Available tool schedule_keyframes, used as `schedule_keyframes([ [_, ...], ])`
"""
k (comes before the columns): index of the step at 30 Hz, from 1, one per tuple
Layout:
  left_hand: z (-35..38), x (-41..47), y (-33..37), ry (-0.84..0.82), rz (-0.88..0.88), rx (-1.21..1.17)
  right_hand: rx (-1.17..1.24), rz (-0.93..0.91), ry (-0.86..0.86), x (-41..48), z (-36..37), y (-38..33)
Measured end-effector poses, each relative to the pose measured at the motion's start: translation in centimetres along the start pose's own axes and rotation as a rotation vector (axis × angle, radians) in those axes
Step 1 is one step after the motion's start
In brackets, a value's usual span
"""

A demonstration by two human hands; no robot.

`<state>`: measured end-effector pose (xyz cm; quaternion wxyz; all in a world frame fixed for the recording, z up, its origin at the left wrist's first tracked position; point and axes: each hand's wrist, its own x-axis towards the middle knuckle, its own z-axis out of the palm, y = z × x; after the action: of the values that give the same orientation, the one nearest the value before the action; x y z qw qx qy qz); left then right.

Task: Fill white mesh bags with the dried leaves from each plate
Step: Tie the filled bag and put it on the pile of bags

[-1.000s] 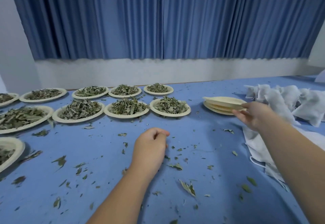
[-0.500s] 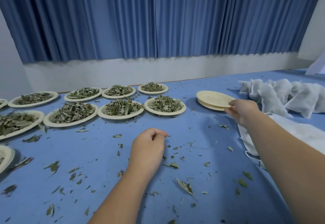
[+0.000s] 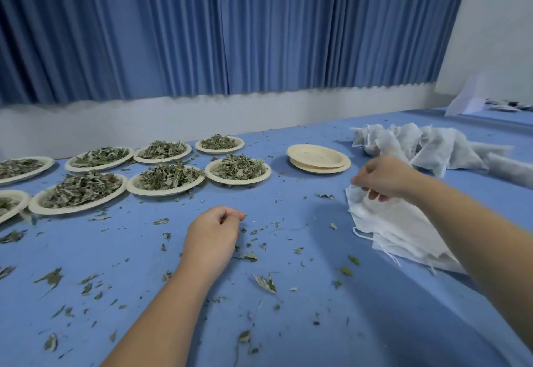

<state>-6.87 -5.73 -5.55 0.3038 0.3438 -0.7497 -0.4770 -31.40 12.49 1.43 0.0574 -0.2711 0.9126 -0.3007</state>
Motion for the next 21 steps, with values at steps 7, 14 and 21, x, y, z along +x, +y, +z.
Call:
schedule_keyframes([
  [7,-0.1,-0.6,0.5,-0.018,0.014,0.033,-0.632,-0.116,0.046,-4.4,3.1,0.4],
  [14,-0.1,-0.9,0.6,-0.047,0.028,0.085,-0.474,-0.106,0.197,-5.2,2.8,1.4],
  [21,-0.4,-1.3,2.0,-0.022,0.098,0.075,0.365,-0.309,0.235,-8.6,0.4,-2.1],
])
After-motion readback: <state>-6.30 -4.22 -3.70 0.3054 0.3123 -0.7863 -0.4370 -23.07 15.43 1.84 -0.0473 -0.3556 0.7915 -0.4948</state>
